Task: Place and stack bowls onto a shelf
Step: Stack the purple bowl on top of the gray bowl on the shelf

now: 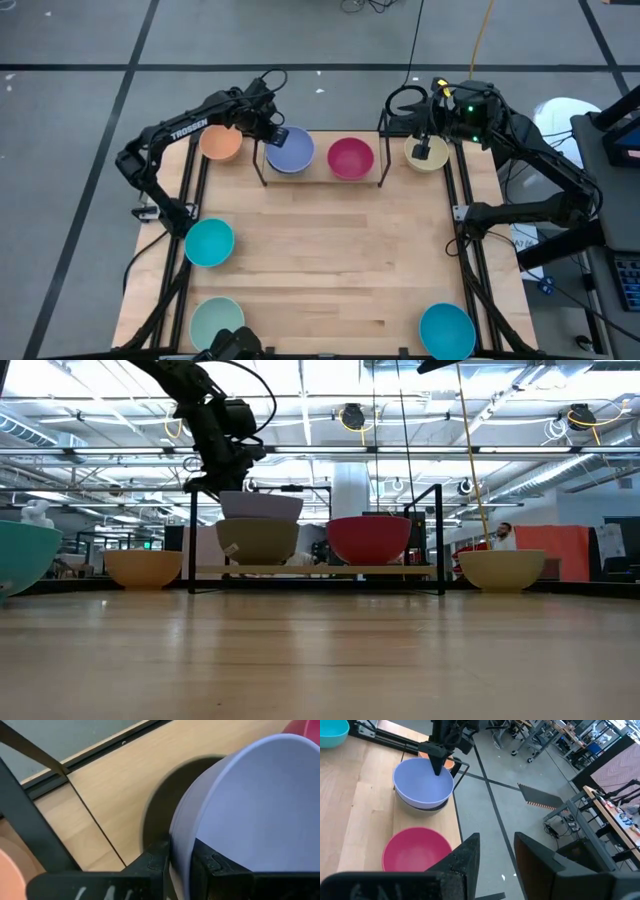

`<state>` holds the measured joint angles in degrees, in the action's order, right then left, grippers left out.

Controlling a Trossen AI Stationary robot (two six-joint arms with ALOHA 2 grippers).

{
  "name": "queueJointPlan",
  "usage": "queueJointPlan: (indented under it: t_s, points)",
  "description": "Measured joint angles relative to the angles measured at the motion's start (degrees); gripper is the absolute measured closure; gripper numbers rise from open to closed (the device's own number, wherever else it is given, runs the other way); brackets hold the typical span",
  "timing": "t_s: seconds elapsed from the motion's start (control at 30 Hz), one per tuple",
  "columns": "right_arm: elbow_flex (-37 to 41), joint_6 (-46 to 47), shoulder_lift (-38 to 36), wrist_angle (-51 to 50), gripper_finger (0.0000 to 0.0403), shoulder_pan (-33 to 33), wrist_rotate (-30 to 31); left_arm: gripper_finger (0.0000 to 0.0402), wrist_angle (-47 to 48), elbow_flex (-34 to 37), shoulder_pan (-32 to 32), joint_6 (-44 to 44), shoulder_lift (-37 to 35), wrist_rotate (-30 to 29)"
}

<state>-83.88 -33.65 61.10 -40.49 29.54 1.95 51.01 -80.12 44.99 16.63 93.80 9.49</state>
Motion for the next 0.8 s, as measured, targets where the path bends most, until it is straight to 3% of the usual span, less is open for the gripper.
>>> queueJointPlan:
  t_s: [0.4, 0.63, 0.8]
  points:
    - [0.00, 0.00, 0.00, -0.01, 0.0287, 0.00, -0.02, 0.0356, -1.60, 0.02, 0.00, -0.78, 0.00, -0.80]
    - [0.00, 0.00, 0.00, -0.02, 0.0287, 0.00, -0.02, 0.0392, -1.55, 0.02, -0.03, -1.22, 0.00, -0.92]
    - [0.00, 0.00, 0.00, -0.02, 0.0287, 0.00, -0.02, 0.0358, -1.50, 0.02, -0.13, -0.89, 0.00, -0.89]
